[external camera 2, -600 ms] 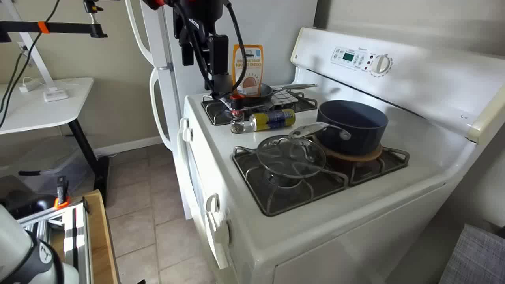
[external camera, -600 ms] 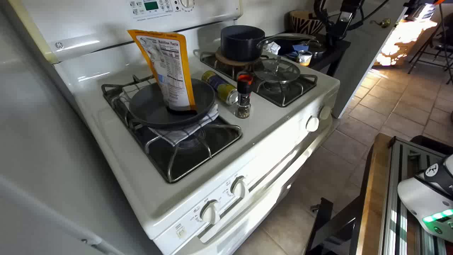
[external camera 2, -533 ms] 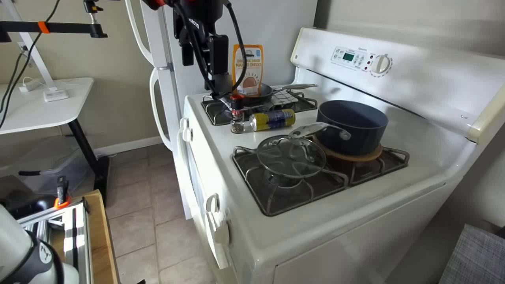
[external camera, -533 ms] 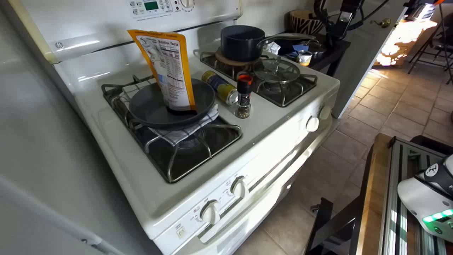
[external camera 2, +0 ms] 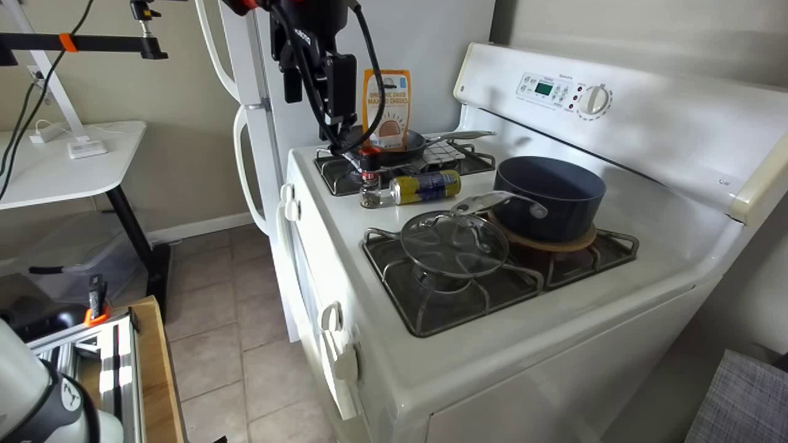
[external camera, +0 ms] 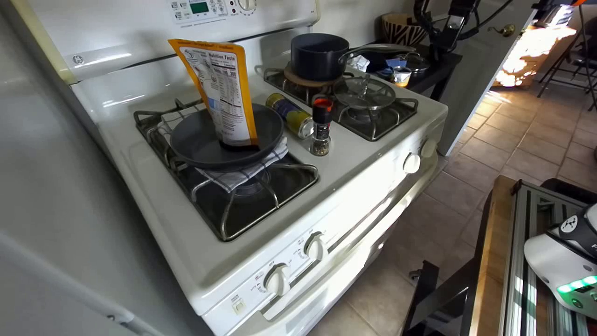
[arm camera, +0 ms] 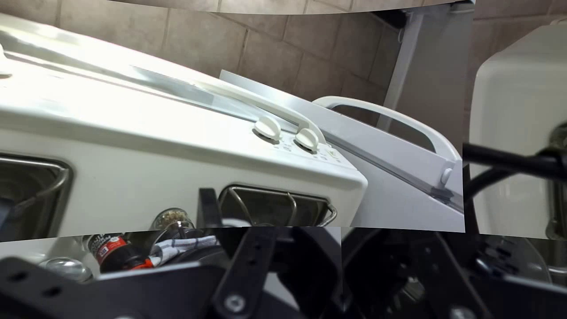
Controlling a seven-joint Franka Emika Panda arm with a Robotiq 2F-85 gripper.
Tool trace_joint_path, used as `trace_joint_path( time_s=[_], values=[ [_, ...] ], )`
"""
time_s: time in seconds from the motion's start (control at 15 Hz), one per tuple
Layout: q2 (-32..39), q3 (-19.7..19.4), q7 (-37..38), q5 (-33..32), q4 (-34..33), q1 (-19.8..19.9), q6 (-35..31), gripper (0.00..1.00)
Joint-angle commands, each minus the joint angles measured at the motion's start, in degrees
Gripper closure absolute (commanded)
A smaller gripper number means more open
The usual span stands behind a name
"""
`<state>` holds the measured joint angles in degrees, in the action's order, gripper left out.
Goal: Put the spice bottle inside the pot
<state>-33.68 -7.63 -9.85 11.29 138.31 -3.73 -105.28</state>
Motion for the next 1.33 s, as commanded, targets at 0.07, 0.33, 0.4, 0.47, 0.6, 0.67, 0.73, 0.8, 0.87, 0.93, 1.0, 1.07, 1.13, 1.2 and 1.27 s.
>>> trace_joint_path(
  time_s=[0.07, 0.33, 0.4, 0.47, 0.6, 0.67, 0.73, 0.8, 0.87, 0.93, 1.0, 1.07, 1.13, 1.2, 1.27],
  values=[
    [1.0, 4.5, 0.8, -3.1, -1.1, 1.3, -4.4, 0.0],
    [4.3, 9.4, 3.7, -8.5, -3.2, 1.0, -11.4, 0.0],
    [5.6, 10.2, 3.8, -10.1, -3.6, 0.9, -13.7, 0.0],
    [7.0, 10.7, 3.7, -11.2, -4.2, 0.7, -15.5, 0.0],
    [10.1, 10.1, 1.9, -9.5, -4.6, -0.7, -20.4, 0.0],
    [12.2, 8.8, 0.2, -6.5, -4.8, -2.0, -23.3, 0.0],
    [13.4, 7.5, -2.4, -2.9, -5.1, -3.5, -24.4, 0.0],
    [9.9, 9.5, 1.1, -6.9, -3.5, -1.5, -22.4, 0.0],
    [11.4, 9.0, -0.3, -5.3, -3.7, -2.1, -23.8, 0.0],
    [12.6, 8.7, -0.9, -4.5, -4.1, -2.3, -24.2, 0.0],
    [13.2, 8.5, -1.2, -4.2, -4.6, -2.5, -24.2, 0.0],
    [13.5, 8.4, -1.5, -4.0, -4.9, -2.5, -24.2, 0.0],
    [13.8, 9.0, -0.7, -4.7, -4.6, -2.4, -25.6, 0.0],
    [15.3, 9.3, -0.4, -3.8, -4.8, -3.0, -26.8, 0.0],
    [16.3, 10.1, 0.8, -4.2, -4.7, -3.0, -28.2, 0.0]
  ],
)
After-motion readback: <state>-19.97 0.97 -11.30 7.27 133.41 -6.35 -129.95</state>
